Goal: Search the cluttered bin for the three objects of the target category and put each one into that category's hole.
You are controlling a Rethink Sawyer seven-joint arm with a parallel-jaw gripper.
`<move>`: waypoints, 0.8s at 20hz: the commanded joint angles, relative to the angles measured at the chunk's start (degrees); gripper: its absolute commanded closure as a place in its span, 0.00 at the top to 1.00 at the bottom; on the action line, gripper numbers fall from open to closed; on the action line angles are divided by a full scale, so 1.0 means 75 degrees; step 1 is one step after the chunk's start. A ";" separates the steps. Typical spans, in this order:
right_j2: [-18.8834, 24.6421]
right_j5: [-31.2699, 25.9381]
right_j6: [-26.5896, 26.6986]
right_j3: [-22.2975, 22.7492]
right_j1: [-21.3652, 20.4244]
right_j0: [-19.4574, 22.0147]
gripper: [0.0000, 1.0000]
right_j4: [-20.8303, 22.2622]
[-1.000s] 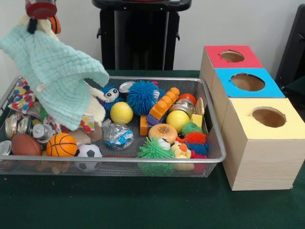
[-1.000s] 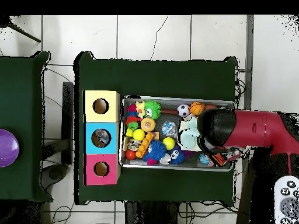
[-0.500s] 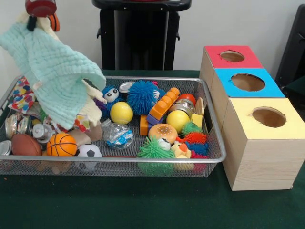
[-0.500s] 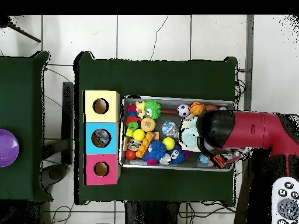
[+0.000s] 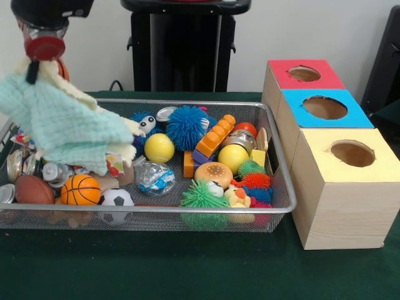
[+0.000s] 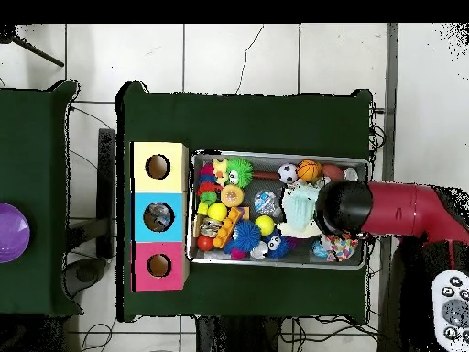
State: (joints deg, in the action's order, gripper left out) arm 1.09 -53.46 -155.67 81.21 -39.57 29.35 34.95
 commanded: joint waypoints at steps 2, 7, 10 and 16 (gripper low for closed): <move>0.0850 0.1395 0.0905 0.0846 0.0976 0.0387 0.00 -0.0250; 0.0953 0.1640 0.1007 0.0912 0.1215 0.0511 0.00 -0.0427; 0.1002 0.1552 0.1045 0.0993 0.1208 0.0554 0.00 -0.0528; 0.1278 0.1657 0.1215 0.1199 0.1212 0.0788 0.00 -0.0726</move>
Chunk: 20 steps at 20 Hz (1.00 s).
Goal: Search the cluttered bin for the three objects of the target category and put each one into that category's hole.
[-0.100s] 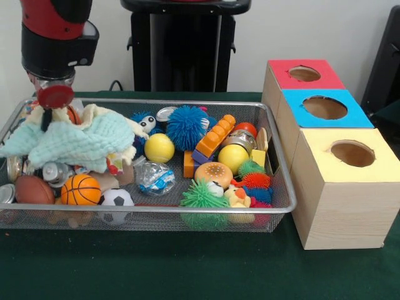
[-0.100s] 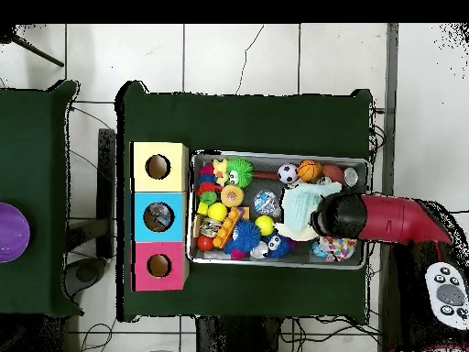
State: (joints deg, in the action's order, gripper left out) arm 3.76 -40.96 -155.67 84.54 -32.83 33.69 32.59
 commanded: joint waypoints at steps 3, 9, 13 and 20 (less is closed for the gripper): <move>0.1104 -0.0028 0.1329 0.0810 0.0303 0.0385 0.00 -0.0554; 0.1093 -0.0149 0.1633 0.0612 0.0262 0.0318 1.00 -0.0179; 0.0994 -0.0261 0.1648 0.0540 0.0187 0.0209 1.00 -0.0020; 0.0646 -0.0512 0.1382 0.0530 -0.0101 -0.0080 1.00 0.0087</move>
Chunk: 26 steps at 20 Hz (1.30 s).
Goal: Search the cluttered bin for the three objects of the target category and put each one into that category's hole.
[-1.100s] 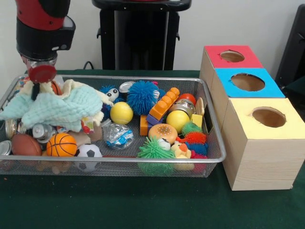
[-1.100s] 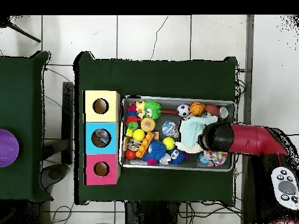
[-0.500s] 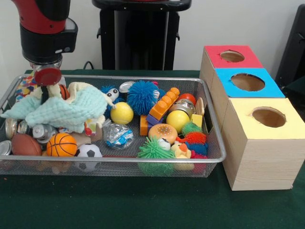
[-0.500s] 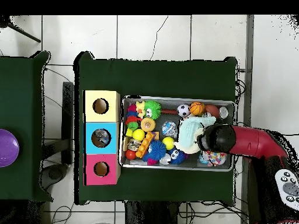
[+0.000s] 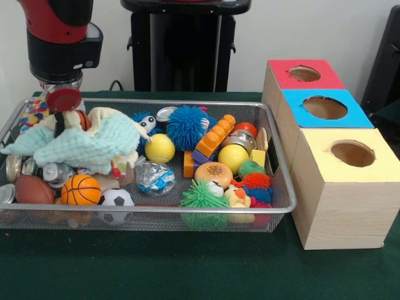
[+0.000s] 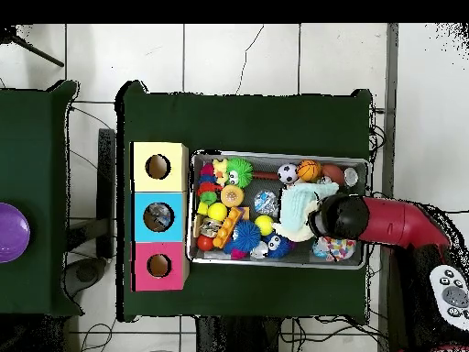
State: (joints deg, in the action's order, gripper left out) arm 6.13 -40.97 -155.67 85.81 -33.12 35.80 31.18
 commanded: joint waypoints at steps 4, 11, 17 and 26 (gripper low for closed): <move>0.0401 -0.0695 0.1558 0.0495 -0.0343 -0.0301 1.00 0.0111; 0.0110 -0.0811 0.1654 -0.0021 -0.0959 -0.0575 1.00 0.0447; 0.0093 -0.1133 0.2001 -0.0470 -0.1040 -0.0609 1.00 0.0583; 0.0638 -0.0764 0.2080 -0.0387 -0.0932 -0.0264 1.00 0.0098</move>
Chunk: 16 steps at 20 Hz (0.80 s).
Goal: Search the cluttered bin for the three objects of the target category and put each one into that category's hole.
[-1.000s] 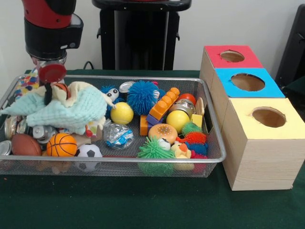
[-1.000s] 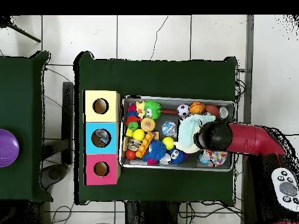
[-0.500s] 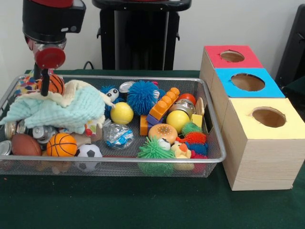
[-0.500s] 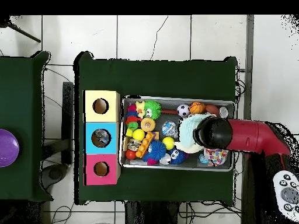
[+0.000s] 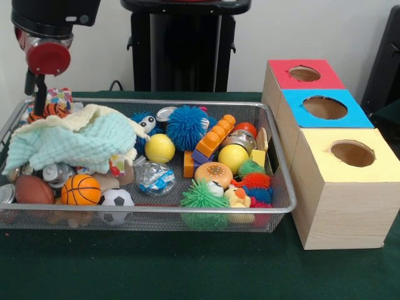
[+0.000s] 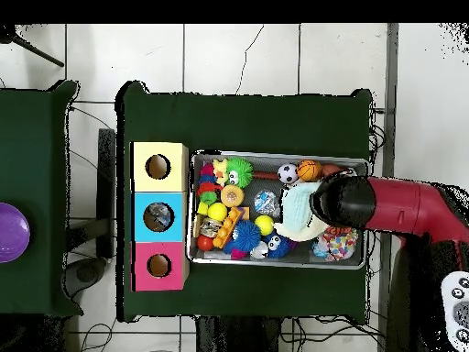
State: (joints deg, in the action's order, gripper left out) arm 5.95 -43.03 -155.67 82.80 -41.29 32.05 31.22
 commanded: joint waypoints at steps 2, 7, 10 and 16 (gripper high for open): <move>0.0728 -0.0481 0.2076 0.0068 0.0141 0.0263 1.00 0.0020; 0.1479 -0.0785 0.2361 0.0218 0.0281 0.0662 1.00 -0.0764; 0.2100 -0.0973 0.2765 0.0266 0.0468 0.0986 1.00 -0.1187; 0.2421 -0.1229 0.2745 0.0291 0.0368 0.1023 1.00 -0.1368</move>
State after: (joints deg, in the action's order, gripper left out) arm 15.66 -44.28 -153.62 82.67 -40.81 39.32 23.34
